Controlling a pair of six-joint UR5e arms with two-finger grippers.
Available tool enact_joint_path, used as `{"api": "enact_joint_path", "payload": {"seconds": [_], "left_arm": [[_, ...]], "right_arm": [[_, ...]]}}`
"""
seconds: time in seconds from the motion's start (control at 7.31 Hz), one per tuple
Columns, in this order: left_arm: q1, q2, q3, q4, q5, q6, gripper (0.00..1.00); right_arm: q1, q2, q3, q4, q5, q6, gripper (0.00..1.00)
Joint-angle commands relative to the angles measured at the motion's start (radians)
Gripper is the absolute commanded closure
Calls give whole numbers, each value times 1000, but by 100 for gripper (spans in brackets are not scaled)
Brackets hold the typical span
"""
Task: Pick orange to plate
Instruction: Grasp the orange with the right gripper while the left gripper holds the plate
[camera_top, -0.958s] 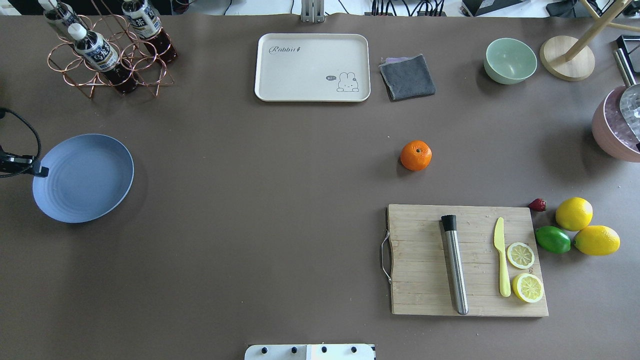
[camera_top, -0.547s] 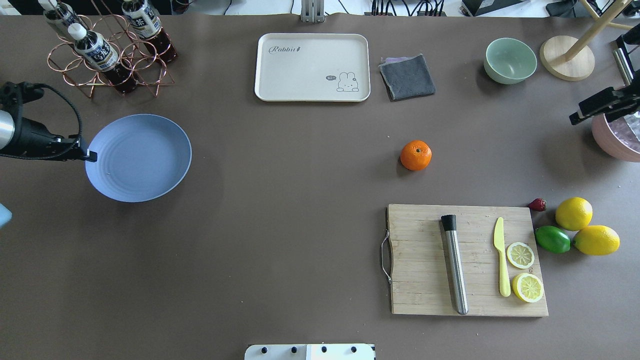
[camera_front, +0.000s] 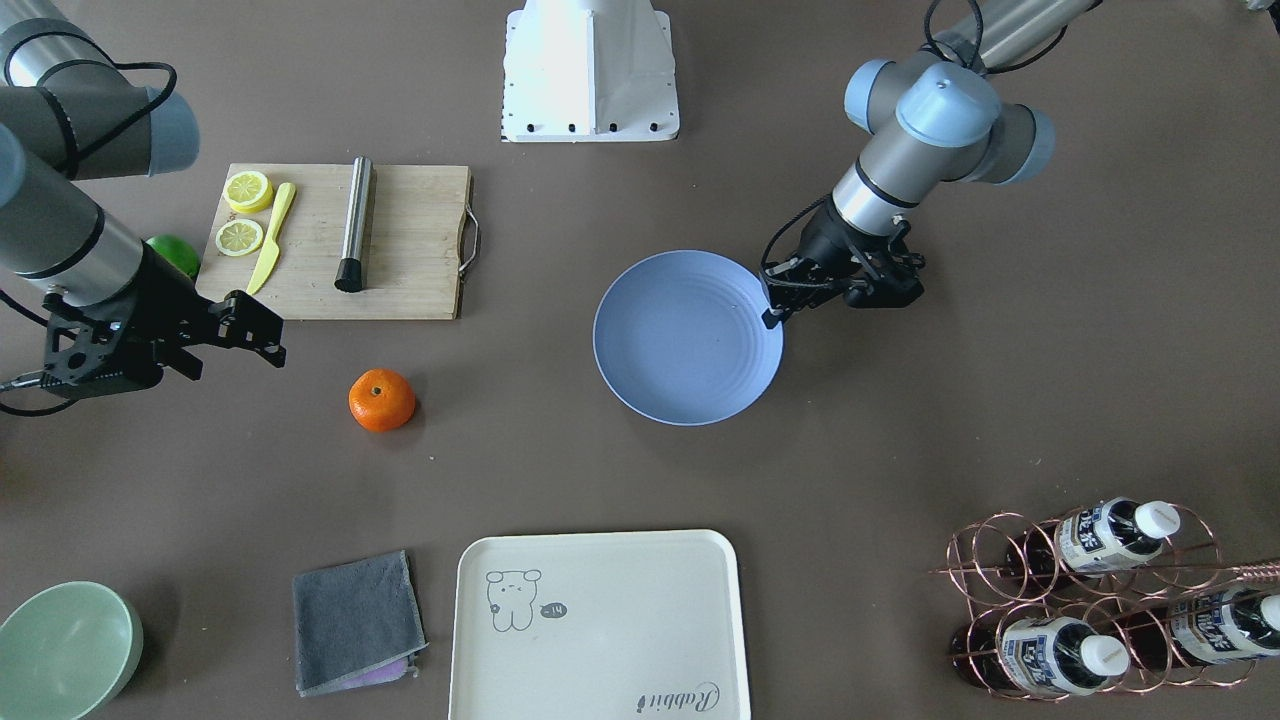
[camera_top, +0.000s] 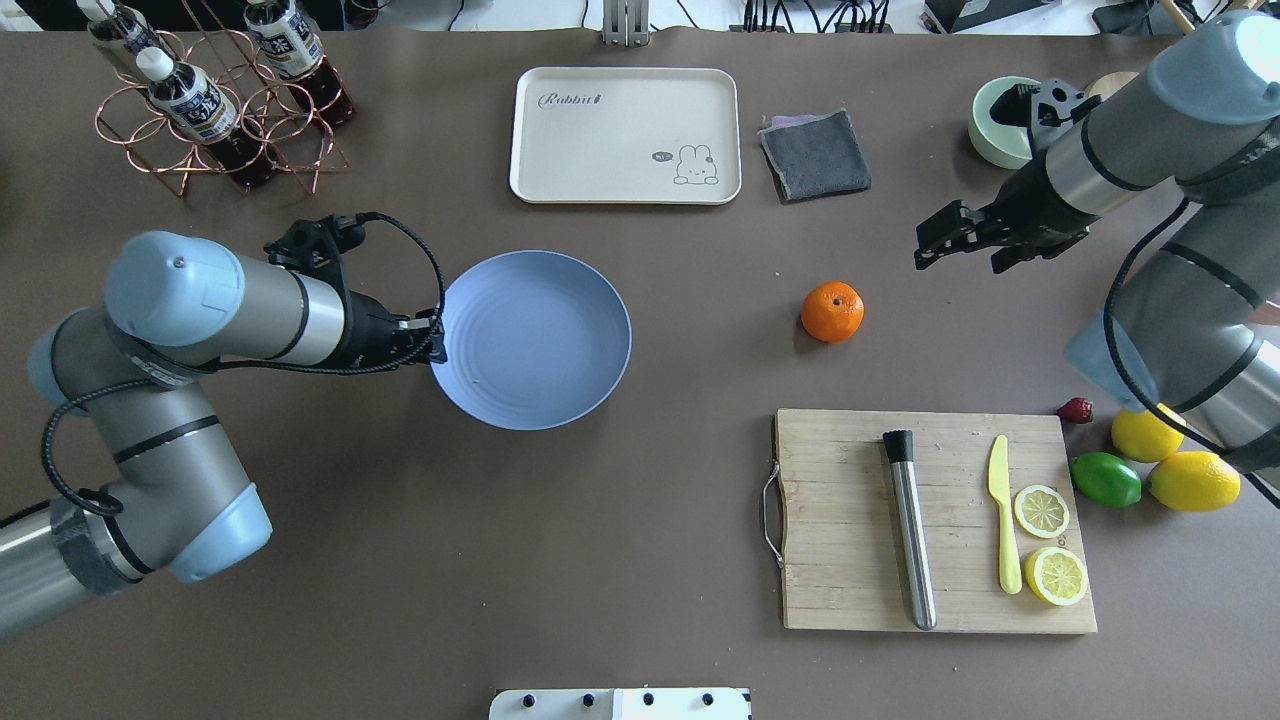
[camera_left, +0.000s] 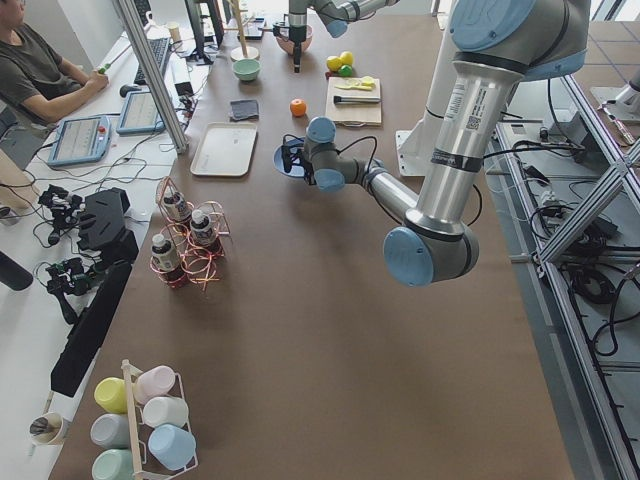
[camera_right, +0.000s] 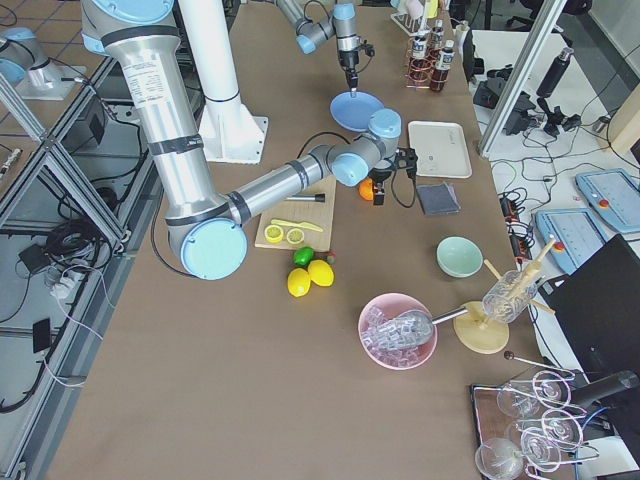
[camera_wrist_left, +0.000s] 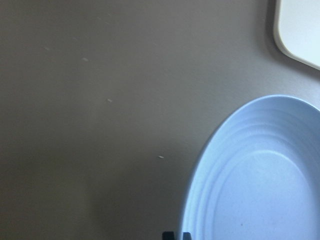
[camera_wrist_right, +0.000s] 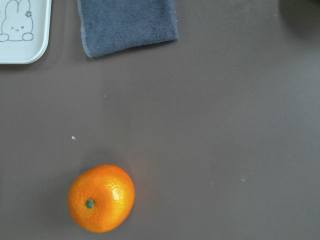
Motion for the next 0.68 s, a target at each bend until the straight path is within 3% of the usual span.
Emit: {"api": "enact_joint_path", "payload": {"seconds": [0.0, 0.27, 0.55], "left_arm": [[176, -80, 1, 41, 169, -102, 100], [243, -129, 1, 108, 244, -136, 100], [253, -128, 1, 110, 254, -143, 100]], "right_arm": [[-103, 51, -28, 5, -107, 56, 0], [-158, 149, -139, 6, -172, 64, 0], [-188, 171, -174, 6, -188, 64, 0]]}}
